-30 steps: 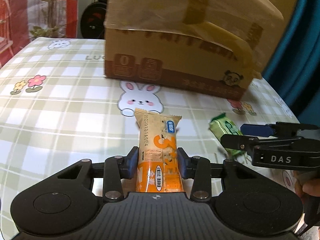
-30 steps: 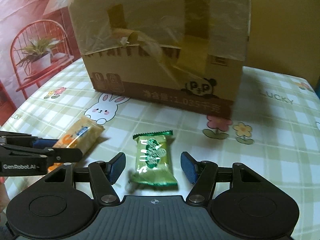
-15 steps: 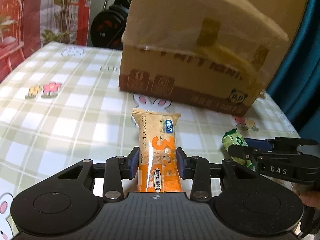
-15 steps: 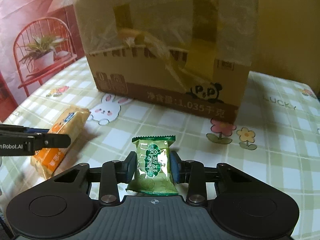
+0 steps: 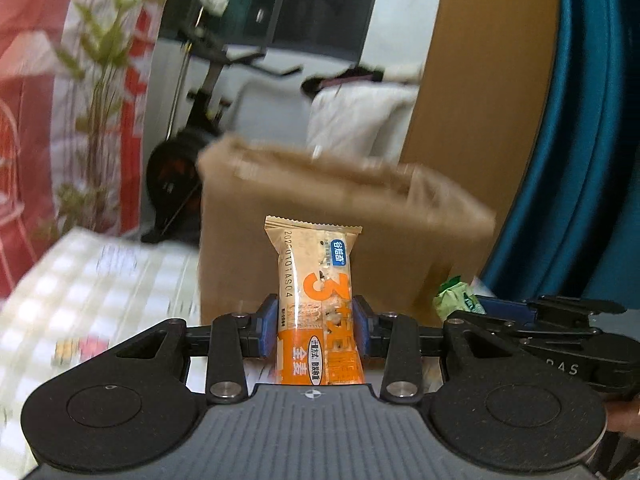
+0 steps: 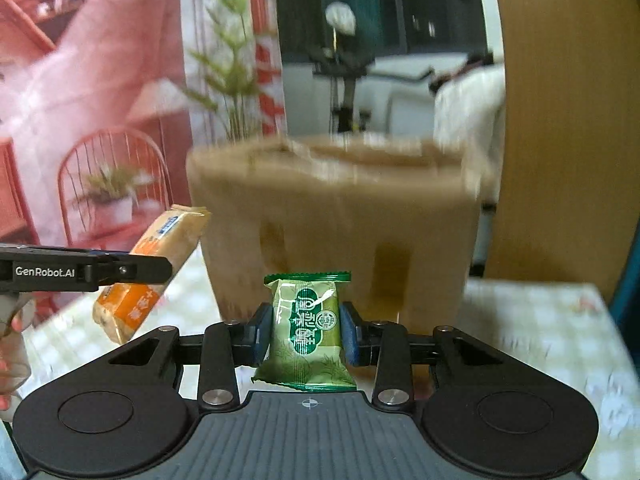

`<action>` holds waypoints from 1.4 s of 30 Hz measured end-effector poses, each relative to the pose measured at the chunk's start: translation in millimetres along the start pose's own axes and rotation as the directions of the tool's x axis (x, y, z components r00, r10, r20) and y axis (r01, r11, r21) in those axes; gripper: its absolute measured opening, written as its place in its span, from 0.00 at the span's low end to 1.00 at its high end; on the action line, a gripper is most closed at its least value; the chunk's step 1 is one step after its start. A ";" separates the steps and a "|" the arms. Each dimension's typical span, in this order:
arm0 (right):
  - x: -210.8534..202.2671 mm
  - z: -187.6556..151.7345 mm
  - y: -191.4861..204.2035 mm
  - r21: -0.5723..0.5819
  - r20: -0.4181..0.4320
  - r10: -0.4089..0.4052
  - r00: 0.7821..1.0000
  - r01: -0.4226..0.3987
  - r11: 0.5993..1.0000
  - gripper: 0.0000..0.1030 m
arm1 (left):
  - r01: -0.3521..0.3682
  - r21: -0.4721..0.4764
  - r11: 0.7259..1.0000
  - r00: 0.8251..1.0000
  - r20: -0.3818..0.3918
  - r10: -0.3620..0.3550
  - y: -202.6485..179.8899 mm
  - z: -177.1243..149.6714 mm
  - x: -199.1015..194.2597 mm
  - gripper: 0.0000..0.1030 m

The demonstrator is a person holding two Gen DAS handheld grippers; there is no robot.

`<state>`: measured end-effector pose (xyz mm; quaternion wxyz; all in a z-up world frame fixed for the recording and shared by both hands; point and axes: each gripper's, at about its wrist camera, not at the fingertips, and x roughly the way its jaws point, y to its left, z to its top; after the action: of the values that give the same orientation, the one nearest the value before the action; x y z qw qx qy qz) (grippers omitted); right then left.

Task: Organize snacks
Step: 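Lift the orange bar and green packet up over the box, then open both grippers to drop the bar and green packet into the box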

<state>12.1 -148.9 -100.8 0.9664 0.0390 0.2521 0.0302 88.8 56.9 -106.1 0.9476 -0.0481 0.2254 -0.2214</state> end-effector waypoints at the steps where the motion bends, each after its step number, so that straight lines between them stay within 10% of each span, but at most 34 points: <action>1: -2.7 9.2 -2.1 -0.005 0.023 0.003 1.000 -0.003 1.000 0.32 | 0.005 0.009 1.000 1.000 0.017 -0.005 -2.3 7.4 0.0 0.39; 14: 52.5 127.6 -56.2 -0.021 0.100 -0.058 0.993 0.061 0.998 0.32 | 0.009 0.090 0.996 0.993 0.117 -0.020 -12.5 105.1 79.8 0.39; 28: 125.2 118.5 -68.5 0.004 -0.010 -0.101 0.995 0.101 0.995 0.34 | -0.077 0.100 0.992 0.997 -0.010 0.078 17.0 105.1 127.7 0.44; 32: 120.6 117.7 -67.7 0.022 0.002 -0.106 0.994 0.106 0.994 0.61 | -0.095 0.138 0.986 0.995 0.012 0.094 14.5 107.6 113.3 0.78; 42: 70.0 130.7 -53.4 0.048 0.052 -0.093 0.994 0.091 0.995 0.98 | -0.150 0.148 0.978 0.988 0.054 0.143 7.7 126.1 60.1 0.91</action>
<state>139.2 -204.4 -25.9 0.9722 0.0501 0.2279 -0.0212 196.5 36.2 -19.2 0.9668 0.0359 0.1904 -0.1663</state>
